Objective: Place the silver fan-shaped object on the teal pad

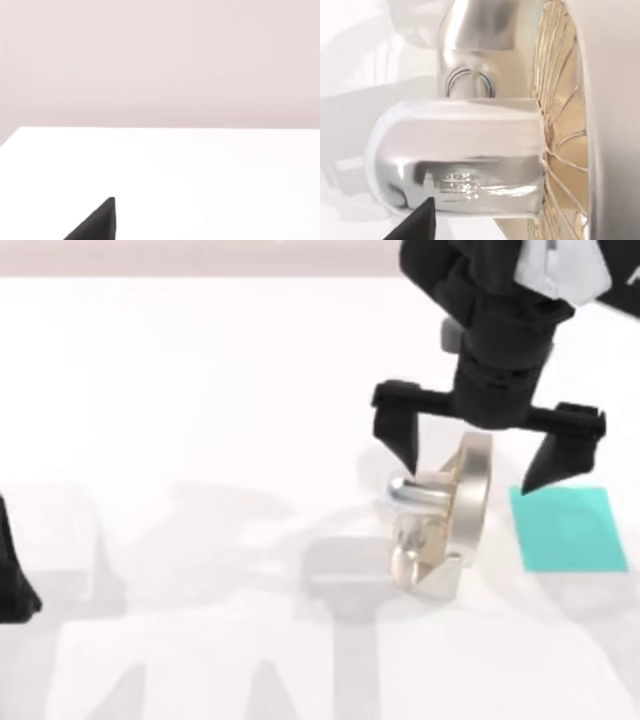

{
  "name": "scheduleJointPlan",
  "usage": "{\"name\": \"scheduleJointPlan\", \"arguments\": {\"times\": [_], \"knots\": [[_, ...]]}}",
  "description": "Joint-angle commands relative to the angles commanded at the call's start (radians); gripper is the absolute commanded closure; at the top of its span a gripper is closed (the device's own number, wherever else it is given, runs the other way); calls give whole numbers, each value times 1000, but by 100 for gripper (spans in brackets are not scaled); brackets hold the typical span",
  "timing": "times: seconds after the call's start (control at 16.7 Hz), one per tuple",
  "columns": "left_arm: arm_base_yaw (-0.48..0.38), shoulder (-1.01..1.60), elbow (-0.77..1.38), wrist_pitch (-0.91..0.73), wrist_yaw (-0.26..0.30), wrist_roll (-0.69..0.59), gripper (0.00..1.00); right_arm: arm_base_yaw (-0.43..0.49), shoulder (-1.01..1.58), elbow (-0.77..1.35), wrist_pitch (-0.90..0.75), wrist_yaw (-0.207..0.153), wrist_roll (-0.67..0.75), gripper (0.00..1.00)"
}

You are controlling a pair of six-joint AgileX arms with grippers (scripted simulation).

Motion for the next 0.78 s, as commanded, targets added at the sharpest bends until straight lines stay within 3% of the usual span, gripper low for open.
{"name": "scheduleJointPlan", "arguments": {"times": [0.24, 0.78], "knots": [[0, 0, 0, 0, 0, 0, 0, 0, 0, -7, 7, 0, 0, 0], [0, 0, 0, 0, 0, 0, 0, 0, 0, -7, 7, 0, 0, 68]]}}
